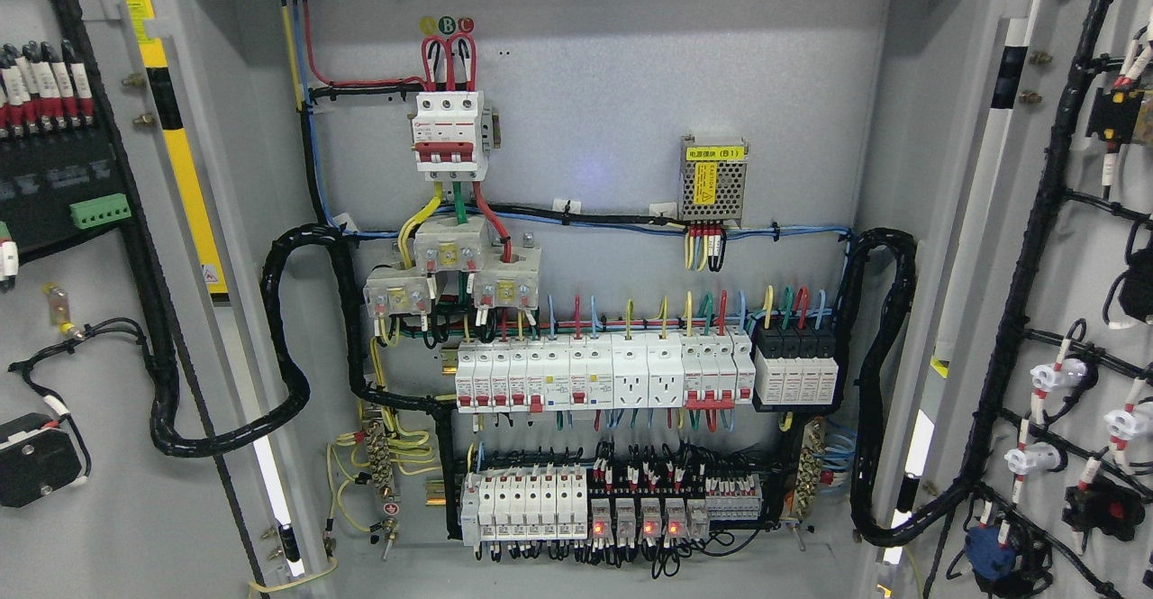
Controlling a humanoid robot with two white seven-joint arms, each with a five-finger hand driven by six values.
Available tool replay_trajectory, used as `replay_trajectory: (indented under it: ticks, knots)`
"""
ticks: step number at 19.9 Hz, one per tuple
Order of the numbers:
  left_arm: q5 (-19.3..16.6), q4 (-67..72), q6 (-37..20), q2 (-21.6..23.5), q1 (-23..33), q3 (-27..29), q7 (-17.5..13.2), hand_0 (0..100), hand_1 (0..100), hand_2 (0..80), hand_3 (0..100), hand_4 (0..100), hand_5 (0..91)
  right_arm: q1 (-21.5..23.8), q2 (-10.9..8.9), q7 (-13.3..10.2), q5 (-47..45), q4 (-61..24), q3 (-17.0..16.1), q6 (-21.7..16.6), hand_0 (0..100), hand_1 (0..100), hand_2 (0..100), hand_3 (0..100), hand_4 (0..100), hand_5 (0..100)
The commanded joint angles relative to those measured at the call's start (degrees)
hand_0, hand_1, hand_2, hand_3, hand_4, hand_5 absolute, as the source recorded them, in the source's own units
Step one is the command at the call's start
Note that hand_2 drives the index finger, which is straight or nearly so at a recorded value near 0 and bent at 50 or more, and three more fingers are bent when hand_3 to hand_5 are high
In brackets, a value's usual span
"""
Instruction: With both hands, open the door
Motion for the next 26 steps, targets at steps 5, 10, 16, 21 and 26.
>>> replay_trajectory:
  ticks: [5,10,16,21,26]
  knots:
    - [-10.65,65.38,0.40,-9.91,-14.98,-6.55,-0.19,0,0,0.0,0,0,0.0,-5.88,7.13,0.05,15.75,58.65,9.37,0.04,22,1,0,0,0,0]
    - [-10.83,83.53,1.02,-9.65,-18.87,-6.55,6.98,0,0,0.0,0,0,0.0,-13.52,11.52,-1.44,16.45,84.13,9.54,0.83,22,1,0,0,0,0]
    - [-10.83,92.33,4.00,-9.65,-18.34,-12.95,32.15,0,0,0.0,0,0,0.0,-16.87,11.44,-9.96,22.17,88.31,8.92,13.63,22,1,0,0,0,0]
    - [-10.74,91.63,8.74,-9.91,-18.60,-14.02,31.80,0,0,0.0,0,0,0.0,-19.42,11.79,-11.56,22.52,88.31,9.28,24.89,22,1,0,0,0,0]
    - [-10.74,91.28,9.37,-10.35,-19.22,-14.02,31.80,0,0,0.0,0,0,0.0,-22.85,13.20,-15.76,22.61,88.31,9.36,34.83,22,1,0,0,0,0]
